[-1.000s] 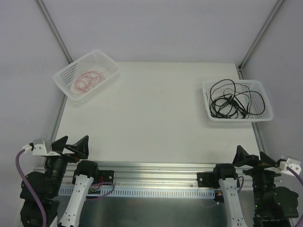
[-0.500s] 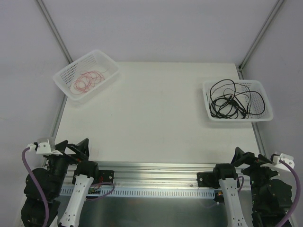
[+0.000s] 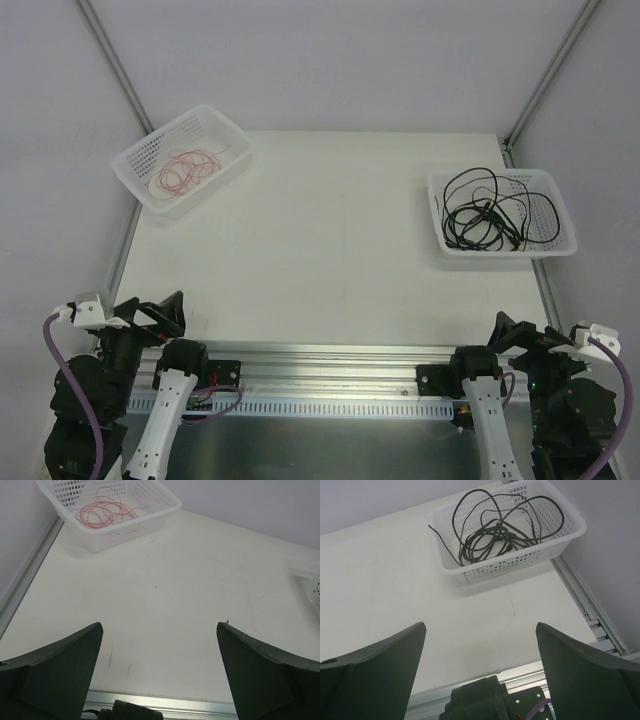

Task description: Untangle the cables

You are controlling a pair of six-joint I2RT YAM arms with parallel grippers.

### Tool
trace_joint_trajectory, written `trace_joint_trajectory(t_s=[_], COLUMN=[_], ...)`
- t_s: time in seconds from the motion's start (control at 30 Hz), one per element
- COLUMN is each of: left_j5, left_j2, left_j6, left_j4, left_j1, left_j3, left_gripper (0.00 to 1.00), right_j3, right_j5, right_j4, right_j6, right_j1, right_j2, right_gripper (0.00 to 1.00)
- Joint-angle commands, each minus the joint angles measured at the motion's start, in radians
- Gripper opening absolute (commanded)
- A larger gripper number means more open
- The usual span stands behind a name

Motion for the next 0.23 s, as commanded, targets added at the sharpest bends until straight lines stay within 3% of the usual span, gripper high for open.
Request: trace_joint_trajectory(t_s=[0.0, 0.2], left_j5=[-0.020, -0.024], left_j2=[-0.167, -0.167], left_j6=[-0.016, -0.019], left_j4=[-0.001, -0.001], left_j1=[0.010, 0.010], left_j3=[0.002, 0.002], left_gripper=[0.99, 0.99], right_j3=[-0.003, -0.003], right_j5=[0.002, -0.004], right_j4=[0.005, 0.006], right_j6=[-0.020, -0.025], right_j1=[0.009, 0.009], right_j2=[-0.189, -0.188], right_gripper=[0.97, 0.97])
